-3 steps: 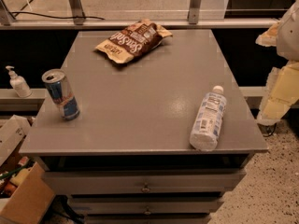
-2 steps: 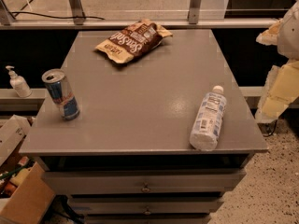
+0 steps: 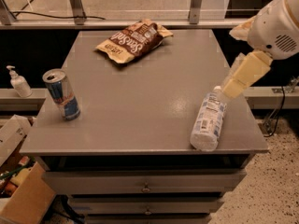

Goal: Move redbull can near brown chip bag

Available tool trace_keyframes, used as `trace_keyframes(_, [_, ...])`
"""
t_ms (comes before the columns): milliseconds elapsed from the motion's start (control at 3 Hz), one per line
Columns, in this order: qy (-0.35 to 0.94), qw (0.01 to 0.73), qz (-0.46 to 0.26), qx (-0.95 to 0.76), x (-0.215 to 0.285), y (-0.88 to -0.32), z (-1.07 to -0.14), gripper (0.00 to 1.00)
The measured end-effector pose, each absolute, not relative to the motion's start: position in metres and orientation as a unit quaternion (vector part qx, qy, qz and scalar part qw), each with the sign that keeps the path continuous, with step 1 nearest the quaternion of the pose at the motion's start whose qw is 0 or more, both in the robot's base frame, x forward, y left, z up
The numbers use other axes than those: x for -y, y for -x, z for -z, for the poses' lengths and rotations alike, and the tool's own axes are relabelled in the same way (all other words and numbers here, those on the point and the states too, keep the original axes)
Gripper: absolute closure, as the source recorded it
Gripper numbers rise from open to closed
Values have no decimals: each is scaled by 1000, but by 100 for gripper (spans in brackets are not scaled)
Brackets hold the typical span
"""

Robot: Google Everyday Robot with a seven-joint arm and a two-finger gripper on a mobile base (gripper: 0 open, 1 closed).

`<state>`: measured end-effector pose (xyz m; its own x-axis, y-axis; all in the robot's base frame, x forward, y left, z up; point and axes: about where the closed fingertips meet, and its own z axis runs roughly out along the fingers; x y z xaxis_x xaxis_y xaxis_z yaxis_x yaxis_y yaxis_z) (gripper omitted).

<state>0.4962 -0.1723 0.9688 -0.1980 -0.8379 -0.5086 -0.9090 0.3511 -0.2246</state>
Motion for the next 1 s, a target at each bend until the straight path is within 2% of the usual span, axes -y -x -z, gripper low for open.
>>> trace_keyframes(333, [568, 327, -129, -744, 131, -522, -957, 0])
trace_keyframes(1000, [595, 371, -243, -670, 39, -532, -933, 0])
